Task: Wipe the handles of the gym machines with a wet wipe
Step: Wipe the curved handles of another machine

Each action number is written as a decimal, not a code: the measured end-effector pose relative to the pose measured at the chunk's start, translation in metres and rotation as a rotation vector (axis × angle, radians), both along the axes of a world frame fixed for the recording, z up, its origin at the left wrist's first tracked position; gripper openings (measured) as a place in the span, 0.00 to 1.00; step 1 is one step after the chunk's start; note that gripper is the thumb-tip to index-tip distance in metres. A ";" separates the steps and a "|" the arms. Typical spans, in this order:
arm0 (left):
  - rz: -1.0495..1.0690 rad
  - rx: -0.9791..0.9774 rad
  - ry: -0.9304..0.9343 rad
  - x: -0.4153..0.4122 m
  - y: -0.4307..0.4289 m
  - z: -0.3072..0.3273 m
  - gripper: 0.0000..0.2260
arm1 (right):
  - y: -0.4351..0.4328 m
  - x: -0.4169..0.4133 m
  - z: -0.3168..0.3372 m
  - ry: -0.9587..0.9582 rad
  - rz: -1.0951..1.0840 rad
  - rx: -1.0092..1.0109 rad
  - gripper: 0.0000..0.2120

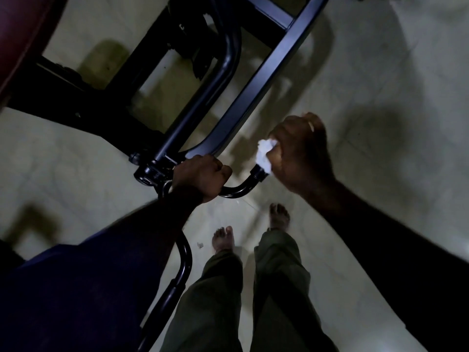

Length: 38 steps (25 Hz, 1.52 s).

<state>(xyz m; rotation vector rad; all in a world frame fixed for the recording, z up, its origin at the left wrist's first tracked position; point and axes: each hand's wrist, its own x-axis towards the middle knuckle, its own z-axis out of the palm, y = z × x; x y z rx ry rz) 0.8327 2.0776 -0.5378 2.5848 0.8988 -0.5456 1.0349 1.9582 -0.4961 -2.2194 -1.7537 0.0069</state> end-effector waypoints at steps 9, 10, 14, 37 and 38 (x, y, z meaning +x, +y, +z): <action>-0.110 0.022 -0.027 -0.004 -0.004 0.009 0.27 | 0.007 0.032 0.011 0.026 0.174 0.081 0.01; -0.094 0.028 -0.007 -0.003 -0.003 0.009 0.30 | 0.007 0.035 0.014 0.050 0.171 0.098 0.02; 0.019 0.010 -0.027 0.000 -0.003 0.011 0.24 | -0.010 -0.004 0.010 0.155 0.296 0.081 0.09; -0.050 -0.086 0.017 -0.003 -0.004 0.015 0.20 | 0.011 -0.054 -0.001 1.714 -1.202 0.720 0.09; -0.015 -0.089 0.005 -0.002 -0.004 0.015 0.21 | -0.002 -0.080 0.004 1.715 -1.203 0.635 0.10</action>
